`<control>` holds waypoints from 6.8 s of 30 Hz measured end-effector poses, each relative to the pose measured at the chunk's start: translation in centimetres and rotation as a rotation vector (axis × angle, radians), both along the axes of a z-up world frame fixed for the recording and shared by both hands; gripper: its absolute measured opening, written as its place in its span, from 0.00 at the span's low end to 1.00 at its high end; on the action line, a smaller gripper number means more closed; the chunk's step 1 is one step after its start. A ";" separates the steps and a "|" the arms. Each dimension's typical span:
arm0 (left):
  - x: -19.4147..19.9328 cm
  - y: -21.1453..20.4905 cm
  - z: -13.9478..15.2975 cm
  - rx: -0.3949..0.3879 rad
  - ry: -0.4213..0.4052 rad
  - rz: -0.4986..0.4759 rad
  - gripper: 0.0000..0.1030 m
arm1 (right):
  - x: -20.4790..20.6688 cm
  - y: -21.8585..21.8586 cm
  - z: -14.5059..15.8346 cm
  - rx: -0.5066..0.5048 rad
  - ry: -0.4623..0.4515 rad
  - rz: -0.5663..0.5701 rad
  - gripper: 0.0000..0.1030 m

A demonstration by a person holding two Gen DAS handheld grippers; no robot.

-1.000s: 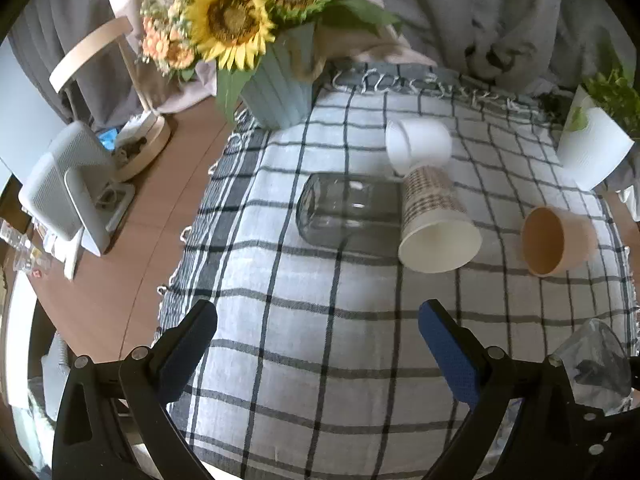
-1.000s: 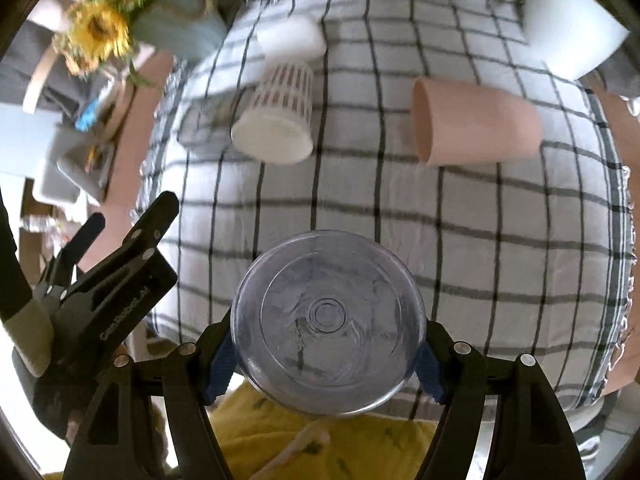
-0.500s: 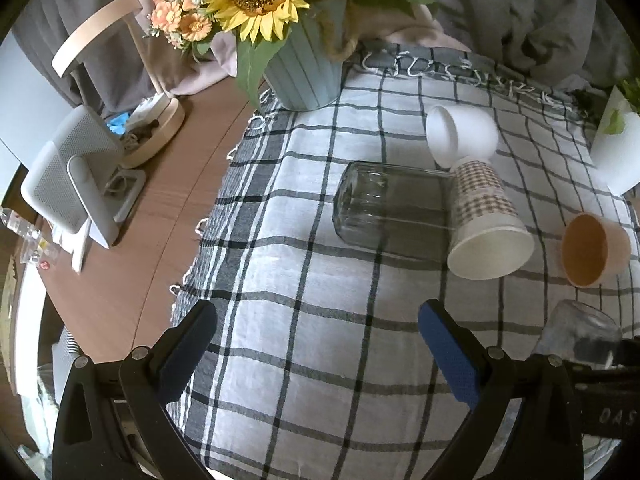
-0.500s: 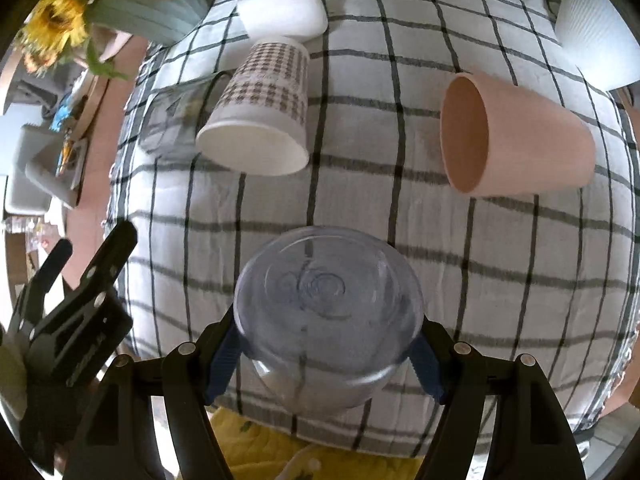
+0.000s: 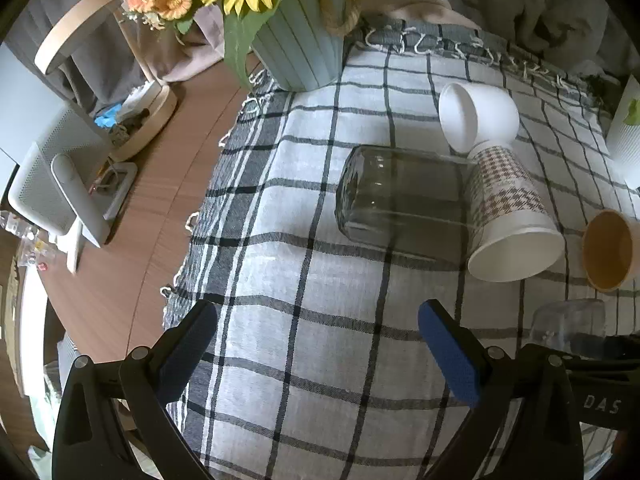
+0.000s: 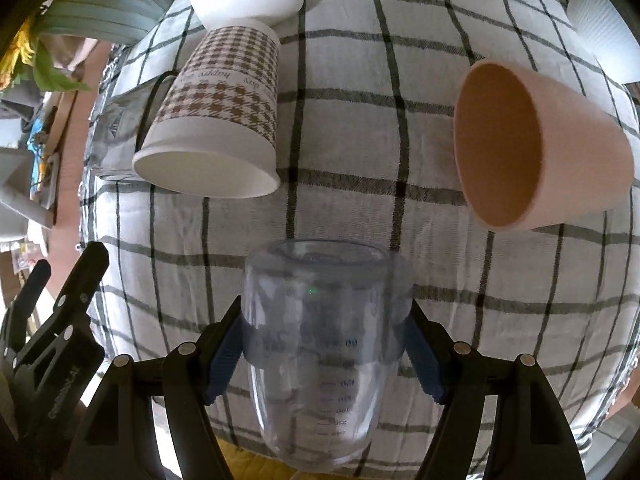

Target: Flip cup upside down

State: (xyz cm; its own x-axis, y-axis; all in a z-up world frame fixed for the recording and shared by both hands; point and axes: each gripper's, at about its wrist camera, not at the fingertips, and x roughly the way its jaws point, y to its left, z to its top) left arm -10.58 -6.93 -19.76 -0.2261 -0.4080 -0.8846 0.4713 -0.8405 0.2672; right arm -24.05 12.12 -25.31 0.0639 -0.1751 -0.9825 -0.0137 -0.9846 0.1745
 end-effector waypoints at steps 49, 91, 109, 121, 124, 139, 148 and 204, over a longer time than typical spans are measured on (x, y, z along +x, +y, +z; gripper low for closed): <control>-6.5 12.7 1.8 0.323 -0.060 -0.198 0.99 | 6.6 12.1 10.4 -0.018 0.392 -0.369 0.80; -5.5 12.8 1.5 0.387 -0.063 -0.011 0.68 | 7.5 14.1 10.3 -0.046 0.389 -0.417 0.80; -5.1 15.3 3.4 0.383 -0.005 -0.030 0.68 | 8.7 13.6 11.4 -0.045 0.417 -0.396 0.80; -6.8 15.7 3.0 0.343 -0.006 -0.045 0.68 | 9.1 14.4 11.6 -0.024 0.422 -0.423 0.80; -7.4 16.1 2.8 0.330 -0.011 -0.060 0.68 | 9.1 14.7 11.7 -0.016 0.425 -0.435 0.80; -8.0 16.1 2.6 0.318 -0.003 -0.071 0.69 | 9.4 15.0 11.8 0.007 0.429 -0.451 0.80; -7.8 16.1 2.7 0.377 0.022 -0.083 0.82 | 9.8 15.0 12.8 0.017 0.449 -0.458 0.81; 4.7 13.9 17.2 -0.178 0.370 0.044 1.00 | 13.4 5.9 21.2 0.106 0.788 -0.251 0.87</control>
State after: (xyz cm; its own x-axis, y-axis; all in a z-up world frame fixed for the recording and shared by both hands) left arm -5.84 6.98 -2.58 -0.4947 -0.5633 -0.6618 0.5970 -0.7737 0.2122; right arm -10.64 18.03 -4.07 -0.6778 0.0037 -0.7352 -0.1478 -0.9802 0.1314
